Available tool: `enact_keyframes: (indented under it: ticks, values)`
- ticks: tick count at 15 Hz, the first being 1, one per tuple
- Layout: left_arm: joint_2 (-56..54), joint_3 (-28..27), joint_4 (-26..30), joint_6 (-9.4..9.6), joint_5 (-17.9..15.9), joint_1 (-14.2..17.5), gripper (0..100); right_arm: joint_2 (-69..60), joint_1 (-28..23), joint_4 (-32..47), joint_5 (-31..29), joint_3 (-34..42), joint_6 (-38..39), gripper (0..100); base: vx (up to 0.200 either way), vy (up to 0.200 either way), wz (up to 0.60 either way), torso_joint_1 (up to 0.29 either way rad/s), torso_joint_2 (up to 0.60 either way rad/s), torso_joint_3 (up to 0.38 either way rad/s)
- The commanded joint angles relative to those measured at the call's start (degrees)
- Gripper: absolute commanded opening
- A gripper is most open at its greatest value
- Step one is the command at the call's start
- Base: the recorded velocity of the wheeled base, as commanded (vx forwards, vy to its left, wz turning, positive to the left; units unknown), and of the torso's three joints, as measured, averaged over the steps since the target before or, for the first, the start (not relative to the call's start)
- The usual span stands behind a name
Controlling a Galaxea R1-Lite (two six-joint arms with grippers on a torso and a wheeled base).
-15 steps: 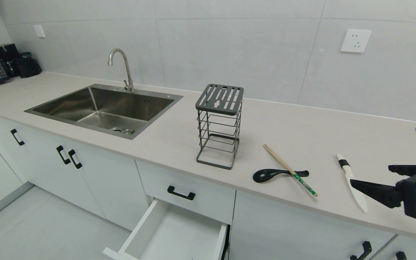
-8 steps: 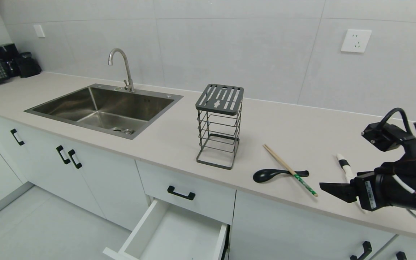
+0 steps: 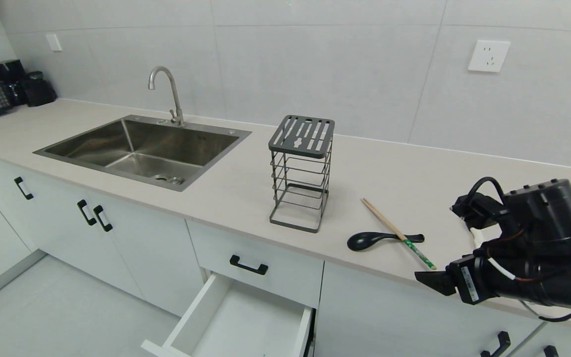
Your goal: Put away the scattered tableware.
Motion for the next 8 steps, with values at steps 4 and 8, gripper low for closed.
enact_keyframes:
  ticks: [4,8]
  values:
    - [0.1,0.0,0.0,-0.01,0.0,0.0,100,7.4,0.1,-1.6,0.1,-3.5,0.2,100,0.000,0.000,0.00,0.000,0.00,0.000]
    - [0.1,0.0,0.0,-0.01,0.0,0.0,100,10.9,-0.1,-1.9,-0.1,-5.5,1.9,100,0.000,0.000,0.00,0.000,0.00,0.000]
